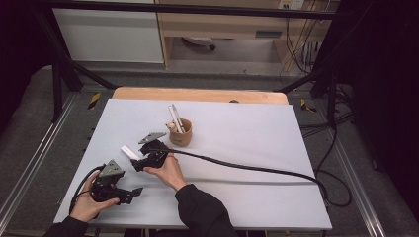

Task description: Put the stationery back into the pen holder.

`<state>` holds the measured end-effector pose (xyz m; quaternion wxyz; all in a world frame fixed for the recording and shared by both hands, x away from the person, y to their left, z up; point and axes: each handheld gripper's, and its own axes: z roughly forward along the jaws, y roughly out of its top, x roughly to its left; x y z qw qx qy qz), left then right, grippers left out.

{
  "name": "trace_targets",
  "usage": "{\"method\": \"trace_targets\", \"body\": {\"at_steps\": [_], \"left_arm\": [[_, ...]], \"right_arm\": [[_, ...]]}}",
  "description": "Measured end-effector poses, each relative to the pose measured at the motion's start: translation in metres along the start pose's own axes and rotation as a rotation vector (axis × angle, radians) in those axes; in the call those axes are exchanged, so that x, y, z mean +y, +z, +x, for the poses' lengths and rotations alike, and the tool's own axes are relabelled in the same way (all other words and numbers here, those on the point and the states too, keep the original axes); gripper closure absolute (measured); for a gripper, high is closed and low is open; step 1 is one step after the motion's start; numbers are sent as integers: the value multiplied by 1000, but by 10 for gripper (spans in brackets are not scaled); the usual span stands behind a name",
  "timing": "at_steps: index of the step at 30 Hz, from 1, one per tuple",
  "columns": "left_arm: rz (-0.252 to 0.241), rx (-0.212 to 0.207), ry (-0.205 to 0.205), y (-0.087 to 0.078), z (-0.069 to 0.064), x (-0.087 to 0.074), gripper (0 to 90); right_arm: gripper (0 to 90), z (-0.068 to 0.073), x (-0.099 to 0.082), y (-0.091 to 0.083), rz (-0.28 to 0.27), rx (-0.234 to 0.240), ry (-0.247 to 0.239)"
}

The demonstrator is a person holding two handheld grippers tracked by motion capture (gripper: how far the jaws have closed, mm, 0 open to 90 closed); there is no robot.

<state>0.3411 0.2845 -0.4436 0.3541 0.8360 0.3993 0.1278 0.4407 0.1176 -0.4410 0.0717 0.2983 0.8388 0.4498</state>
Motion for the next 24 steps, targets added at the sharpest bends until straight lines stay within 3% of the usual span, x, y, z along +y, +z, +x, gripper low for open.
{"method": "trace_targets", "body": {"at_steps": [8, 12, 17, 24], "left_arm": [[0, -2, -4, 0, 0, 0, 35], [1, -3, -5, 0, 1, 0, 36], [-1, -4, -7, 0, 1, 0, 37], [1, -3, -5, 0, 1, 0, 37]], "right_arm": [[369, 2, -4, 15, 23, 9, -35], [452, 2, -6, 20, 4, 12, -29], [555, 2, -8, 22, -2, 18, -36], [621, 3, -8, 22, -6, 28, -44]]}}
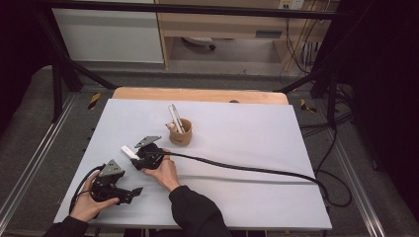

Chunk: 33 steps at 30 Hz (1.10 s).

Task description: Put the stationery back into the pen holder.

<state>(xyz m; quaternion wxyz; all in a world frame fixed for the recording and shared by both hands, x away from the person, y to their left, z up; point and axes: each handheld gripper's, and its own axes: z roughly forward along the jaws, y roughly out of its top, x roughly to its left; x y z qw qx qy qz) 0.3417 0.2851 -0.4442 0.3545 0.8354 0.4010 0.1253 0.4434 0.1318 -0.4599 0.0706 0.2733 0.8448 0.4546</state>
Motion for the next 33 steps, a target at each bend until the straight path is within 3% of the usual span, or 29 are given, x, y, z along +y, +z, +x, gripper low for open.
{"method": "trace_targets", "body": {"at_steps": [6, 12, 21, 28, 33], "left_arm": [[-1, 0, 0, 0, 0, 0, 38], [-4, 0, -1, -1, 0, 0, 39], [-6, 1, 1, -2, 1, 0, 39], [-13, 1, 5, -2, 0, 1, 39], [-17, -4, 24, -3, -2, 2, 36]], "right_arm": [[651, 2, 0, 2, 41, 1, -11], [669, 3, 0, 2, 41, -13, -21], [672, 3, 3, -2, 56, 16, -12], [672, -2, 13, -22, 51, 33, -3], [672, -10, 16, -46, 70, 53, -16]]}}
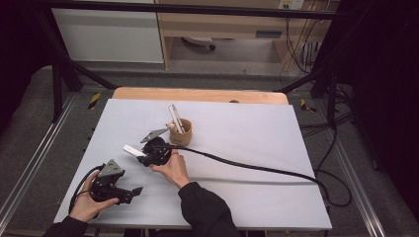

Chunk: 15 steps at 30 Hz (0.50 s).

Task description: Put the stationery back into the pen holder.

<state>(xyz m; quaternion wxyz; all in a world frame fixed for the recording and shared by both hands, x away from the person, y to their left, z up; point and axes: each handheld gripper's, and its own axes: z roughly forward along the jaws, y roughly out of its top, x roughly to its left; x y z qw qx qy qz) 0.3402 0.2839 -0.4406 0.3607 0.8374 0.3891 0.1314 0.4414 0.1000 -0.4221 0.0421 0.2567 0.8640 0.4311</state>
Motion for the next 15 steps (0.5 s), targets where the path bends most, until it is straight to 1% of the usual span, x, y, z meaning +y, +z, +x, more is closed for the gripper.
{"method": "trace_targets", "body": {"at_steps": [5, 6, 9, 11, 15], "left_arm": [[-5, -9, 23, 0, -4, 3, 32], [-7, -14, 29, 0, -5, 4, 33], [-12, -23, 53, 0, -9, 8, 32], [-12, -27, 69, 1, -12, 11, 30], [-2, -32, 99, 5, -18, 17, 30]], "right_arm": [[672, -7, -7, -27, 23, 31, -3], [672, -8, -9, -33, 26, 27, -8], [671, -11, -16, -49, 42, 38, -15], [671, -14, -22, -61, 47, 44, -2], [671, -22, -34, -83, 50, 44, 5]]}}
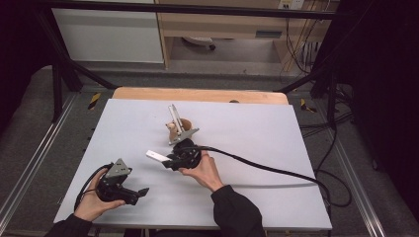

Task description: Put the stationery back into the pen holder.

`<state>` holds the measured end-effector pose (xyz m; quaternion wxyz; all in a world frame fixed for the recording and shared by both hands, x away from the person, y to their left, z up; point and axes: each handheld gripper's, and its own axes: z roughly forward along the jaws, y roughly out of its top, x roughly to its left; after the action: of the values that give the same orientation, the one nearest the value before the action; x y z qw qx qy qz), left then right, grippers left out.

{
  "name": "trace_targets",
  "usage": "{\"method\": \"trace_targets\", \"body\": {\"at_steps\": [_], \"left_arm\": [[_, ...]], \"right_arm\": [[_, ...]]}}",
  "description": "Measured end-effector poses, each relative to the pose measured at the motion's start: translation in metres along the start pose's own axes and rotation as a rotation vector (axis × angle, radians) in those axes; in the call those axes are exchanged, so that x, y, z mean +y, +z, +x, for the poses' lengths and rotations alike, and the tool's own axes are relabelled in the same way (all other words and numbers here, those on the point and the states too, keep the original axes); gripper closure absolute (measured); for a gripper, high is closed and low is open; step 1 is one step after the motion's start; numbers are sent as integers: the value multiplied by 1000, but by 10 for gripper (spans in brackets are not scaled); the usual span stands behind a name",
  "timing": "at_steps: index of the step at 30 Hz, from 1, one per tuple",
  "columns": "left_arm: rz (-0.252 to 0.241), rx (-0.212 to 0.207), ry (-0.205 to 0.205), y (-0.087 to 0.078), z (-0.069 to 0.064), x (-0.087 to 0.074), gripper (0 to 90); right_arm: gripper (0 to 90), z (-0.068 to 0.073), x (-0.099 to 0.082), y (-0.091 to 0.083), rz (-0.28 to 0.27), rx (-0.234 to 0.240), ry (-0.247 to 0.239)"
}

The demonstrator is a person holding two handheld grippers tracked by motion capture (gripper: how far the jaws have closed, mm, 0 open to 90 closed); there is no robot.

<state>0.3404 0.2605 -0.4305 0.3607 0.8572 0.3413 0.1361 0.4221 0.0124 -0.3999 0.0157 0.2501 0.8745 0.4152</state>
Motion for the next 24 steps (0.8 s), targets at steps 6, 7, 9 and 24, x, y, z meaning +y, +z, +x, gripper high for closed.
{"method": "trace_targets", "body": {"at_steps": [6, 7, 9, 24], "left_arm": [[14, 13, 59, 7, -8, 12, 36], [14, 13, 75, 8, -10, 14, 36], [15, 12, 102, 10, -13, 19, 38], [20, 38, 389, 25, -43, 62, 55]], "right_arm": [[671, -10, -21, -29, 10, 8, 25], [671, -11, -24, -33, 18, 8, 23], [671, -13, -30, -41, 27, 13, 34], [671, -19, -60, -83, 77, 23, 45]]}}
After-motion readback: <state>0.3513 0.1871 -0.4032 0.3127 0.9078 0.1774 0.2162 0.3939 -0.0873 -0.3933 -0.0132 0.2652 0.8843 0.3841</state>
